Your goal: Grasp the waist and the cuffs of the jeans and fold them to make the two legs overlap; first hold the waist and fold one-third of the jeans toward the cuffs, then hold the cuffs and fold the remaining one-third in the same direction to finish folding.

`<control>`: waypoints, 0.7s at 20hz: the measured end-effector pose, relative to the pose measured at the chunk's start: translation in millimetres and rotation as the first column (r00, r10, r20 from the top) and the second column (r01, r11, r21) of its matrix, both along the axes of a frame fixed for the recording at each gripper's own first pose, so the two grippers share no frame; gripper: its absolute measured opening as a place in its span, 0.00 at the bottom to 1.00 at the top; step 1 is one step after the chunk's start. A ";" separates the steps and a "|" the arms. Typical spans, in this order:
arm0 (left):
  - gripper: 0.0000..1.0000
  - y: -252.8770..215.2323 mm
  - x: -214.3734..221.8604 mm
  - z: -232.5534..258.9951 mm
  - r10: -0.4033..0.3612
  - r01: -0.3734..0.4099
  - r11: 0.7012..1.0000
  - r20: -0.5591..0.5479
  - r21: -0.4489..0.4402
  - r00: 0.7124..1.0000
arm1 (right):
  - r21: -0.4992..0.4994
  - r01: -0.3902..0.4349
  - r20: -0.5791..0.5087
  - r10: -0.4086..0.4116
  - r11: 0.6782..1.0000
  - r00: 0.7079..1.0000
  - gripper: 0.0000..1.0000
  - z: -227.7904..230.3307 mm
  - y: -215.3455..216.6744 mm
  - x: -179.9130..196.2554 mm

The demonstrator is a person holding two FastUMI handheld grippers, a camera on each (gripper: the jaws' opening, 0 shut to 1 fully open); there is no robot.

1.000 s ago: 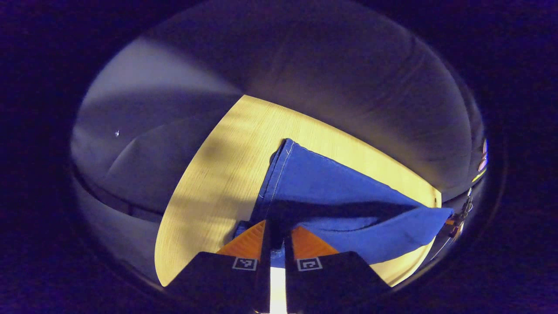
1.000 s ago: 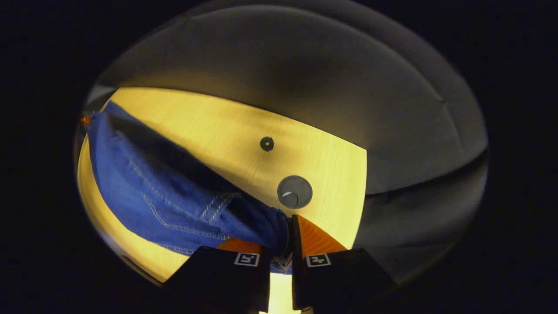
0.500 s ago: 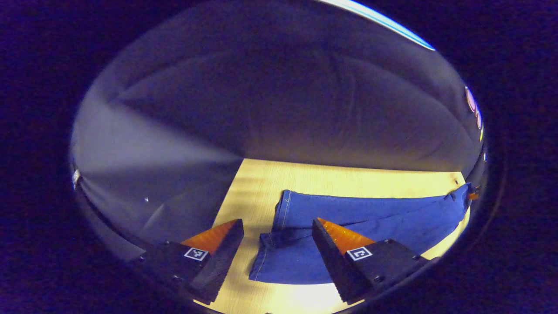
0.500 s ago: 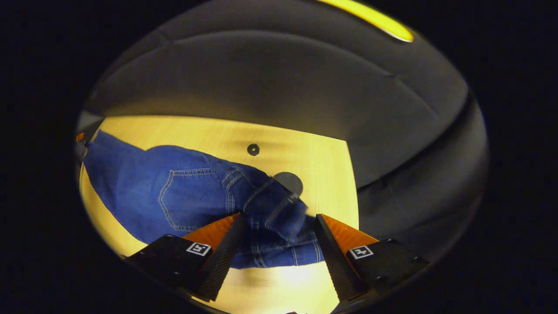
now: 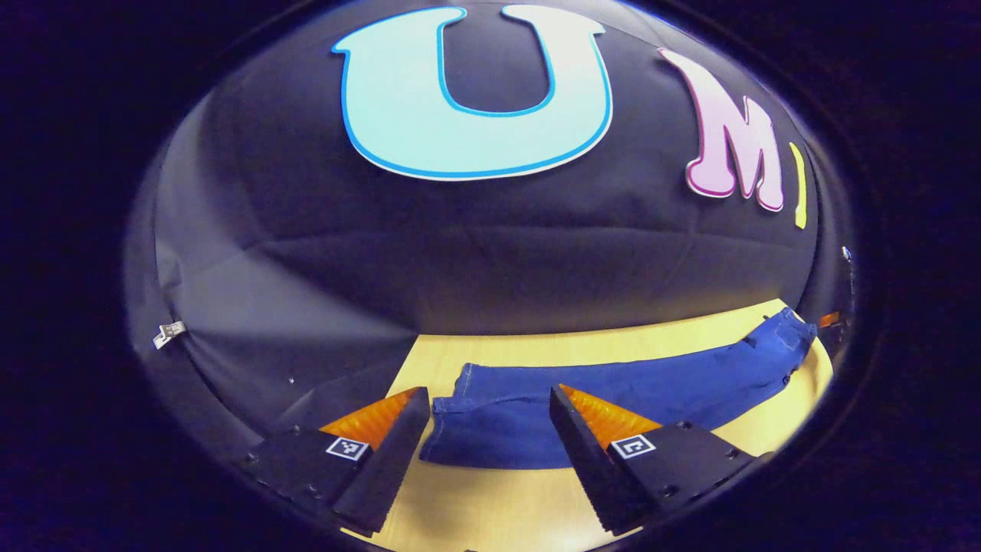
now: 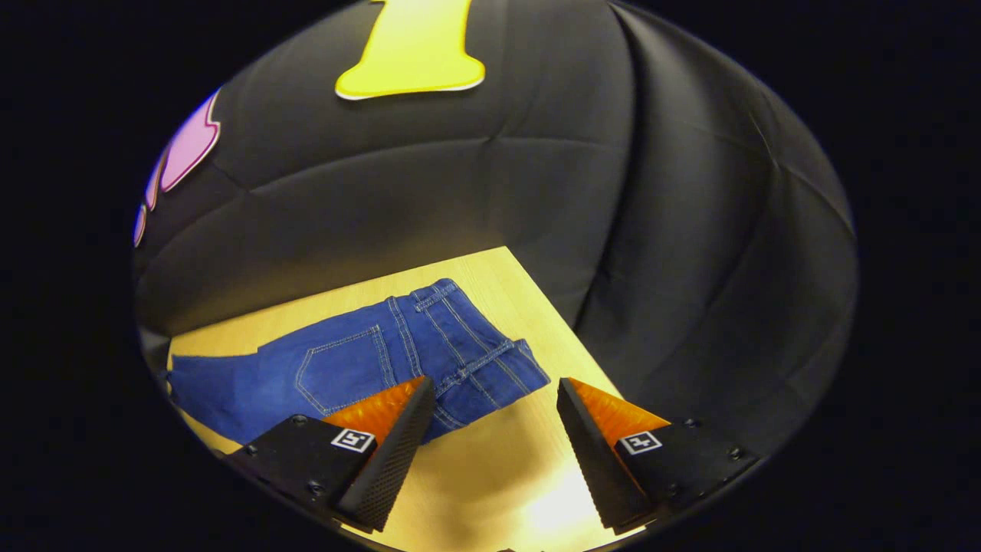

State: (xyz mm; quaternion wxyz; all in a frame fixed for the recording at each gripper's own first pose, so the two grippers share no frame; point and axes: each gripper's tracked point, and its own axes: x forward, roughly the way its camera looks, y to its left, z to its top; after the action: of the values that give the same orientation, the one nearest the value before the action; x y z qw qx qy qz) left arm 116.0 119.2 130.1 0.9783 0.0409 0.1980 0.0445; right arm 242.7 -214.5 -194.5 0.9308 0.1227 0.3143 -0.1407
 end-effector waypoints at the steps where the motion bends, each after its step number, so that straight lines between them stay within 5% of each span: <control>1: 0.99 -11.6 -9.6 3.1 -0.012 0.012 1.000 0.006 0.001 1.000 | 0.028 0.034 0.015 -0.034 0.999 0.999 1.00 -1.5 2.1 0.6; 3: 0.99 -31.1 -25.3 7.7 -0.033 0.033 0.999 0.023 0.006 0.999 | 0.062 0.083 0.030 -0.085 0.995 0.996 0.99 -8.7 -2.6 7.5; 8: 0.99 -82.3 -52.5 -2.4 -0.130 0.130 0.987 0.004 -0.094 0.992 | -0.042 0.145 0.045 -0.143 0.989 0.989 0.99 -20.1 -16.8 19.3; 14: 0.99 -92.6 -53.9 -21.5 -0.133 0.129 0.983 -0.018 -0.127 0.991 | 0.041 0.228 -0.010 -0.227 0.973 0.974 0.99 -64.2 -22.3 34.9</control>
State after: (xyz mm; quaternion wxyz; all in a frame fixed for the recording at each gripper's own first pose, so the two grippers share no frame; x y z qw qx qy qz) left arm 62.2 26.6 108.6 0.9770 -0.0070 0.2104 -0.0331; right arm 277.6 -236.8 -258.7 0.9049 0.1767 0.3038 -0.2401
